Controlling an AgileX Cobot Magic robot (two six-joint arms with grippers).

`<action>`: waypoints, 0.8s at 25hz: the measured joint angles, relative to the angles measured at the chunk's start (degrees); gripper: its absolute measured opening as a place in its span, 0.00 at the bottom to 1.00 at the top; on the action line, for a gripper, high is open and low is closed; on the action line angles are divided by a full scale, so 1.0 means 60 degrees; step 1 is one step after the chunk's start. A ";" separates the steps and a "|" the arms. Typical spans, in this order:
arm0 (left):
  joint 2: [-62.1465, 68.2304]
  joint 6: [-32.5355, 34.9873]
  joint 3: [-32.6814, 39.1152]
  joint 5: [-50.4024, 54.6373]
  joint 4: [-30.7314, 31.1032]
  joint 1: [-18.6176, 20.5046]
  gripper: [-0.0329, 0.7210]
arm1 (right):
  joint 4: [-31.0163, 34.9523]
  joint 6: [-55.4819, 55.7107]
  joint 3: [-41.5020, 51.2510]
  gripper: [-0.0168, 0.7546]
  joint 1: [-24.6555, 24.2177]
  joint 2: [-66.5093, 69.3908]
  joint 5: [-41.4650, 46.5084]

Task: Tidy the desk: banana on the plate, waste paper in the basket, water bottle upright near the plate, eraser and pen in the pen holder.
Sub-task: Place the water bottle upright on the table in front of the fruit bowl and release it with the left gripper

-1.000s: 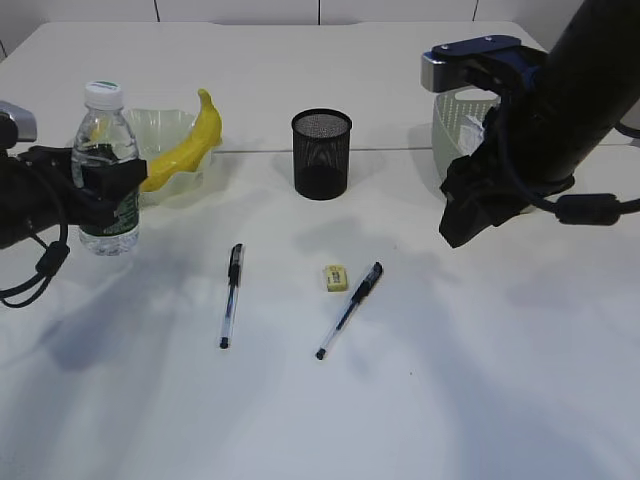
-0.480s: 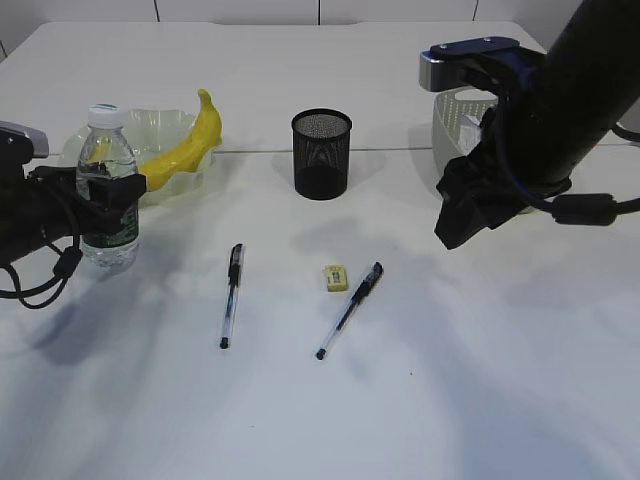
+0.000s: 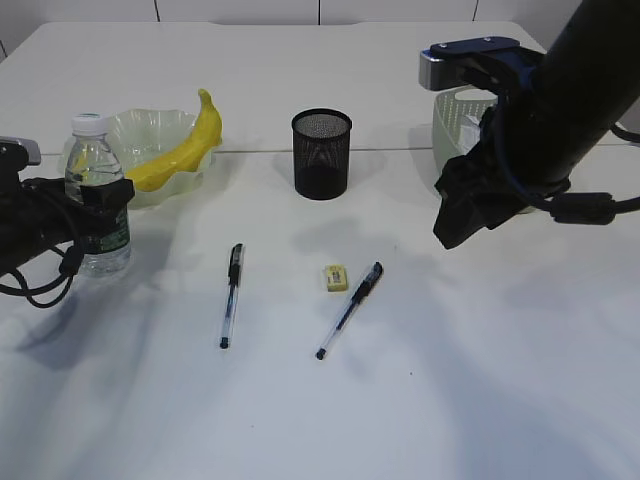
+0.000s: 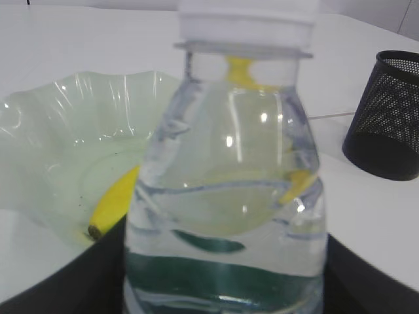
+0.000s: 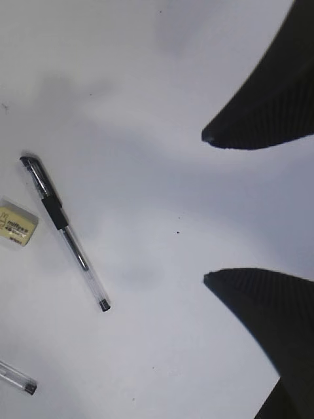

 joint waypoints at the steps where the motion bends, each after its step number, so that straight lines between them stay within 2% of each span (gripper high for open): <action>1: 0.0000 0.0000 0.0000 0.0000 0.0000 0.0000 0.64 | 0.0022 -0.0011 0.0000 0.58 0.0000 0.0000 0.0000; 7: 0.0000 0.0000 0.0000 0.0000 -0.0039 0.0000 0.65 | 0.0097 0.0005 0.0000 0.58 0.0000 0.0000 0.0000; 14: 0.0000 0.0000 -0.0009 -0.0144 -0.0039 0.0000 0.75 | 0.0185 0.0005 0.0000 0.58 0.0000 0.0000 0.0000; 20: 0.0000 0.0016 -0.0047 -0.0438 0.0045 0.0000 0.77 | 0.0222 0.0005 0.0000 0.58 0.0000 0.0000 0.0000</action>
